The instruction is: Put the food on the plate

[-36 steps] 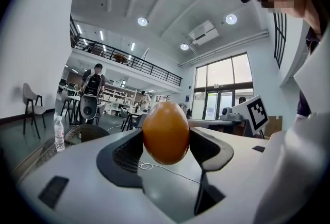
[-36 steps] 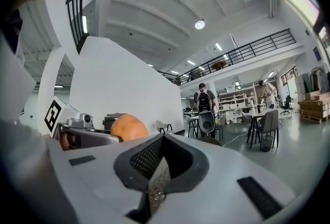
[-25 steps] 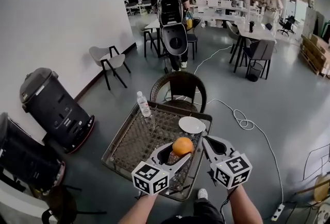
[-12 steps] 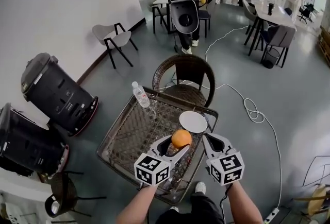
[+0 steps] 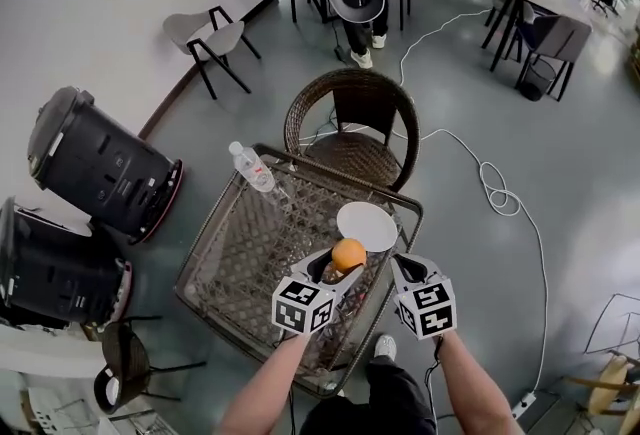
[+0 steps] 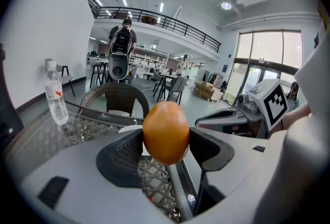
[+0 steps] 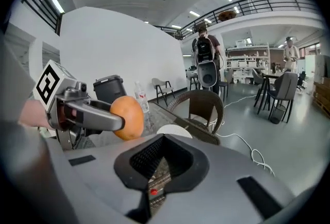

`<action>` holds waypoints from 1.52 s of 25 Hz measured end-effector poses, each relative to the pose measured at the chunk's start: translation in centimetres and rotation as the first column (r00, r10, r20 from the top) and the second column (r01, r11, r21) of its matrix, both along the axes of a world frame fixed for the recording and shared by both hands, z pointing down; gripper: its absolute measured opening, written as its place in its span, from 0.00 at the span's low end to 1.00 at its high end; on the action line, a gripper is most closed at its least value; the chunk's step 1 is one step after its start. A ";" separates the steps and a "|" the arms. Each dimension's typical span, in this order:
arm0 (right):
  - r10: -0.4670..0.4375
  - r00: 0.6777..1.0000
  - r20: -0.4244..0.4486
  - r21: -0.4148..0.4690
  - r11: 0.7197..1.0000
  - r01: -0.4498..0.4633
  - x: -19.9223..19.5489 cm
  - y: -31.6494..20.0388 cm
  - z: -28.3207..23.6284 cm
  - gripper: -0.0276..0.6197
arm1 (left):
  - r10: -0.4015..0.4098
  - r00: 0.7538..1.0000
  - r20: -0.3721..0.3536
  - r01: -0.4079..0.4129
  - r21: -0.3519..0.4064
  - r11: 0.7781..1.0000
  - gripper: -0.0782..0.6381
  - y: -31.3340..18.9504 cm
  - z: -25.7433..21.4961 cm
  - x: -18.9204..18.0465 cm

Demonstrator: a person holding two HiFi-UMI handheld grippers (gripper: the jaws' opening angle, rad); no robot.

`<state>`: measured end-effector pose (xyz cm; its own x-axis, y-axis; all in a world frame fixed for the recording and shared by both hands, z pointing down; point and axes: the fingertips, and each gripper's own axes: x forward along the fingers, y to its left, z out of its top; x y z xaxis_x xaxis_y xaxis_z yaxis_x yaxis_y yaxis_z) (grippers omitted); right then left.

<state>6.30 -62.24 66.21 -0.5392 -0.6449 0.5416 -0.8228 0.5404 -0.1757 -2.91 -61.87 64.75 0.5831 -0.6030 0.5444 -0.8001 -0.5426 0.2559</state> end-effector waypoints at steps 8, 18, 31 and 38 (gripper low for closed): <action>-0.022 0.997 -0.070 -0.114 0.993 0.014 1.5 -2.3 6.5 0.05 | 0.013 0.998 0.054 -0.008 -0.081 0.997 0.51 -4.2 5.4 1.4; 0.003 0.999 -0.037 -0.166 0.986 -0.009 2.1 -3.1 6.8 0.05 | 0.105 0.943 0.315 -0.075 -0.104 0.992 0.51 -9.5 9.7 1.6; 0.016 1.000 0.003 -0.175 0.984 -0.015 2.9 -3.1 6.1 0.05 | 0.230 0.829 0.509 -0.182 -0.142 0.973 0.51 -10.5 12.7 3.5; 0.037 0.999 0.005 -0.167 0.985 -0.035 4.3 -3.0 5.5 0.05 | 0.246 0.875 0.418 -0.185 -0.181 0.966 0.51 -10.0 13.2 4.8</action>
<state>10.59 -65.26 71.70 -0.5220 -0.5648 0.6391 -0.8395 0.4728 -0.2678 1.93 -71.83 77.93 0.3778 -0.3945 0.8377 -0.7137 -0.7004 -0.0079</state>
